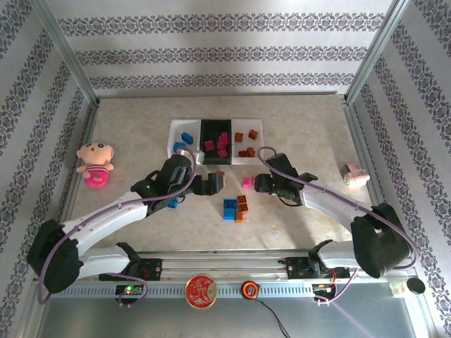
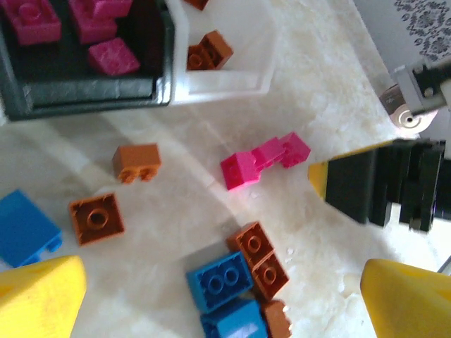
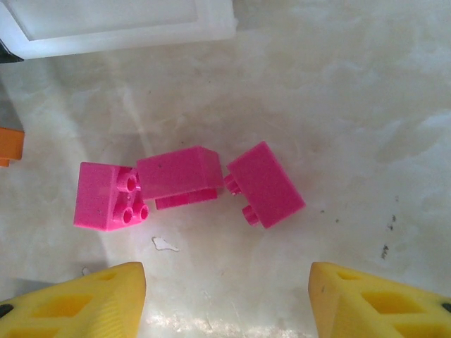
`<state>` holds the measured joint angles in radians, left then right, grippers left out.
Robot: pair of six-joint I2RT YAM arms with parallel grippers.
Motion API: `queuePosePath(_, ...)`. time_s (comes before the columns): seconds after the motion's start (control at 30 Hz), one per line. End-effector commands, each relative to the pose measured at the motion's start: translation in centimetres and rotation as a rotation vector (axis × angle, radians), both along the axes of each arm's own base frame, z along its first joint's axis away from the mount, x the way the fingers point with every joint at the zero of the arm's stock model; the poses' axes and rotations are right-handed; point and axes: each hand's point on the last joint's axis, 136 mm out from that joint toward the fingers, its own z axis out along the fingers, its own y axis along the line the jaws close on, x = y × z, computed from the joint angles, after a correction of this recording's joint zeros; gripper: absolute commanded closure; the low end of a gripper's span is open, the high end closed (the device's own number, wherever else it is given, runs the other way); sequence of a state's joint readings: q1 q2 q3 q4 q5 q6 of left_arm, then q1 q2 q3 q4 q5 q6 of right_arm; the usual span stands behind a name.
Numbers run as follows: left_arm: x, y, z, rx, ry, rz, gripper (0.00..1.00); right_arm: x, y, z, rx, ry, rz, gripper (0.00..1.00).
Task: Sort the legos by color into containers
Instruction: Pick up the lego from the center of the table.
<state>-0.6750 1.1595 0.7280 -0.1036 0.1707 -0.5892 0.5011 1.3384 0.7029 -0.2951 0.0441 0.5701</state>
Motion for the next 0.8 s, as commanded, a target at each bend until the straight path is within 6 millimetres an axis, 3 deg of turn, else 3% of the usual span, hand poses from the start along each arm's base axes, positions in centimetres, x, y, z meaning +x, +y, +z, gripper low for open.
queuePosePath(0.0,-0.3,0.6,1.3,-0.056,-0.04,0.039,0.0,1.5,0.2,0.5,0.015,-0.018,-0.009,0.37)
queuePosePath(0.2,-1.5,2.4,0.2,-0.021,-0.027,0.073,0.0,2.0,-1.0,0.6,-0.07,-0.008,-0.014,0.47)
queuePosePath(0.47,-1.9,3.6,-0.8,0.016,-0.015,0.107,0.0,1.1,-2.4,-1.1,-0.187,0.048,0.029,0.45)
queuePosePath(0.77,-2.1,3.9,-1.3,0.04,-0.002,0.109,0.0,3.7,-1.4,-2.6,-0.25,0.08,0.076,0.46)
